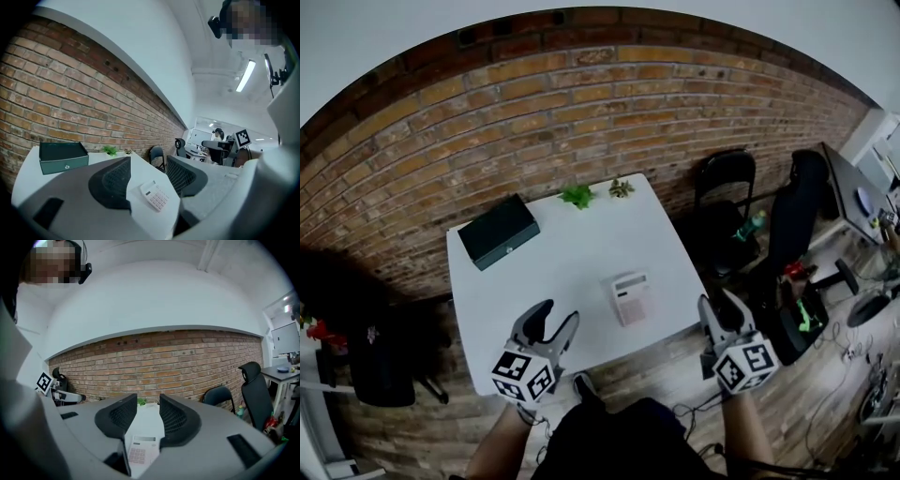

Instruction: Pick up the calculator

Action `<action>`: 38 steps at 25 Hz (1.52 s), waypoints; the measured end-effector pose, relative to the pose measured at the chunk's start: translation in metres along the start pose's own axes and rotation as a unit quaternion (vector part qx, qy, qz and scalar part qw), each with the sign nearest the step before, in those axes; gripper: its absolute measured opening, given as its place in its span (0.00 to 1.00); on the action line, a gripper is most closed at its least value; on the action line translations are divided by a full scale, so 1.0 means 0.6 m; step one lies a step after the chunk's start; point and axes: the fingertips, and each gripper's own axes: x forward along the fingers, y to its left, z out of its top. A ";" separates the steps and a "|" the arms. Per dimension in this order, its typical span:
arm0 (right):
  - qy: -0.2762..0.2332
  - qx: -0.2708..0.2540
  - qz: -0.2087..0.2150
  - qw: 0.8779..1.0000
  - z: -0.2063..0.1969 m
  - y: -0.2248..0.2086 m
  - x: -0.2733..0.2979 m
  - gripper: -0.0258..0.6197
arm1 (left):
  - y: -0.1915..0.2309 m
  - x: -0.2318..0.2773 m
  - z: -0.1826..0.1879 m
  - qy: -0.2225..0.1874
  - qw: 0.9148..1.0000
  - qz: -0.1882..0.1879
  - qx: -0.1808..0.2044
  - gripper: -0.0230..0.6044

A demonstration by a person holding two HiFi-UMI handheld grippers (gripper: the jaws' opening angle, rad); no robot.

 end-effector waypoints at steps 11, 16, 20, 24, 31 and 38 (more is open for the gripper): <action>0.097 0.026 0.111 0.989 -0.094 -0.061 0.188 0.28 | 0.060 0.079 -0.010 0.022 0.997 0.063 -0.027 0.41; 0.178 0.027 0.196 0.964 -0.180 -0.087 0.269 0.28 | 0.062 0.116 -0.007 0.030 0.993 0.109 -0.038 0.41; 0.231 0.010 0.223 0.947 -0.258 -0.105 0.311 0.30 | 0.065 0.147 -0.020 0.040 0.989 0.134 -0.053 0.41; 0.267 0.018 0.247 0.931 -0.321 -0.105 0.343 0.34 | 0.069 0.169 -0.041 0.049 0.987 0.141 -0.062 0.41; 0.344 0.040 0.303 0.888 -0.413 -0.064 0.375 0.43 | 0.088 0.164 -0.075 0.073 0.982 0.158 -0.079 0.41; 0.385 0.030 0.345 0.855 -0.445 -0.017 0.391 0.43 | 0.106 0.144 -0.088 0.064 0.978 0.171 -0.098 0.41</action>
